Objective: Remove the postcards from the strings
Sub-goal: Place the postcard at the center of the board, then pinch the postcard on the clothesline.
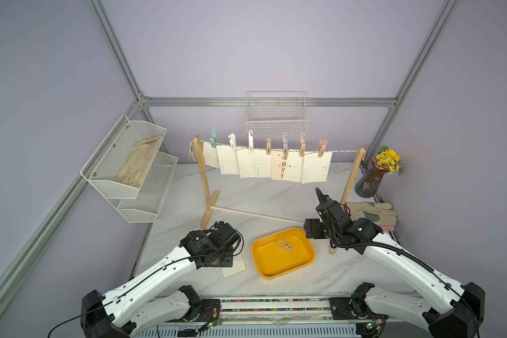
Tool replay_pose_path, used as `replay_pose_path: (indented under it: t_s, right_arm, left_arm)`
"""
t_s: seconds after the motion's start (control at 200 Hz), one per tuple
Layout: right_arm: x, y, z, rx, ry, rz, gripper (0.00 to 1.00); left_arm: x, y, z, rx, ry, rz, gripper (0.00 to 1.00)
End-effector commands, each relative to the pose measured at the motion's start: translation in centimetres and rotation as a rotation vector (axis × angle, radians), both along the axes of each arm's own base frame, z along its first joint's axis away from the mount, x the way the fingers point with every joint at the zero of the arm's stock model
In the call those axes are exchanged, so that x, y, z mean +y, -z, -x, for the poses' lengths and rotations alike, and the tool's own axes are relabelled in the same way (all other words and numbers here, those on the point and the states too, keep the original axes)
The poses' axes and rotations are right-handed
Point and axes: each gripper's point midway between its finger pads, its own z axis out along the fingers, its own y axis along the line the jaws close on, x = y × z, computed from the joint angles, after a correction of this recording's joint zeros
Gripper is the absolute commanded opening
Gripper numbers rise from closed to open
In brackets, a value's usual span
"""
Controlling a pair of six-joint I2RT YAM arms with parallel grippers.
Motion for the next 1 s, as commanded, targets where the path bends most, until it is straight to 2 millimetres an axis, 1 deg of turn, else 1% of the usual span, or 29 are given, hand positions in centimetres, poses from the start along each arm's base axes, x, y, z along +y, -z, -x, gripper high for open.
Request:
replay_pose_path:
  t_s: [0.0, 0.07, 0.16, 0.195, 0.24, 0.31, 0.385, 0.445, 0.475, 0.545, 0.565, 0.625, 0.7, 0.76, 0.79, 0.875, 0.925, 0.945, 0.95, 0.96, 0.995]
  right_arm:
    - [1.5, -3.8, 0.3, -0.057, -0.076, -0.107, 0.89]
    - [3.1, -5.6, 1.1, -0.058, -0.155, -0.188, 0.89]
    - [4.8, -8.7, 2.1, -0.067, -0.241, -0.287, 0.9]
    - [5.3, -10.1, 2.6, -0.079, -0.28, -0.32, 0.9]
    - [5.8, -12.4, 3.2, -0.112, -0.33, -0.358, 0.9]
    - [5.8, -16.4, 3.5, -0.186, -0.347, -0.399, 0.9]
    - [5.2, -20.4, 3.2, -0.273, -0.318, -0.428, 0.91]
    - [4.6, -22.9, 2.7, -0.319, -0.257, -0.464, 0.93]
    - [4.4, -23.8, 2.3, -0.331, -0.219, -0.484, 0.97]
    - [3.7, -25.9, 1.6, -0.353, -0.128, -0.543, 0.97]
    - [3.7, -26.2, 1.5, -0.353, -0.11, -0.556, 0.97]
    - [3.5, -28.2, 1.3, -0.37, -0.069, -0.617, 0.97]
    - [3.3, -30.7, 1.2, -0.398, -0.032, -0.682, 0.97]
    - [2.9, -32.5, 1.2, -0.421, -0.003, -0.732, 0.97]
    - [2.7, -33.2, 1.2, -0.429, 0.014, -0.751, 0.97]
    - [2.6, -34.8, 1.1, -0.449, 0.027, -0.787, 0.97]
    - [2.6, -35.2, 1.1, -0.451, 0.03, -0.799, 0.97]
    - [2.7, -35.3, 1.0, -0.451, 0.033, -0.802, 0.97]
    - [2.7, -35.3, 1.0, -0.45, 0.033, -0.804, 0.97]
    - [2.7, -35.3, 1.0, -0.45, 0.033, -0.806, 0.97]
    - [2.8, -35.3, 0.9, -0.446, 0.037, -0.808, 0.97]
  left_arm:
    - [-0.5, -7.8, -3.6, -0.289, 0.064, 0.048, 0.61]
    - [-3.8, -11.9, -4.6, -0.439, 0.251, 0.178, 0.61]
    - [-7.5, -16.6, -4.7, -0.64, 0.463, 0.332, 0.61]
    - [-8.7, -18.0, -4.6, -0.707, 0.534, 0.377, 0.61]
    - [-10.1, -19.6, -4.4, -0.787, 0.622, 0.413, 0.61]
    - [-12.4, -21.1, -4.1, -0.869, 0.761, 0.45, 0.62]
    - [-14.8, -21.9, -4.3, -0.913, 0.889, 0.46, 0.62]
    - [-16.5, -22.2, -4.9, -0.941, 0.951, 0.462, 0.63]
    - [-17.3, -22.4, -5.4, -0.967, 0.968, 0.461, 0.63]
    - [-18.8, -23.1, -6.5, -1.038, 0.992, 0.463, 0.63]
    - [-19.2, -23.5, -6.9, -1.071, 0.993, 0.467, 0.63]
    - [-20.3, -24.5, -7.9, -1.159, 1.006, 0.465, 0.63]
    - [-21.8, -25.7, -8.9, -1.249, 1.026, 0.474, 0.6]
    - [-23.0, -26.5, -9.8, -1.29, 1.027, 0.488, 0.56]
    - [-23.7, -26.8, -10.2, -1.3, 1.035, 0.496, 0.54]
    - [-25.2, -27.2, -11.5, -1.323, 1.029, 0.52, 0.45]
    - [-25.8, -27.4, -12.7, -1.34, 0.993, 0.52, 0.44]
    - [-25.7, -27.9, -13.0, -1.356, 0.972, 0.524, 0.44]
    - [-26.0, -27.3, -13.4, -1.342, 0.97, 0.52, 0.44]
    - [-26.3, -26.8, -13.9, -1.333, 0.964, 0.517, 0.44]
    - [-26.7, -26.6, -14.6, -1.339, 0.951, 0.509, 0.45]
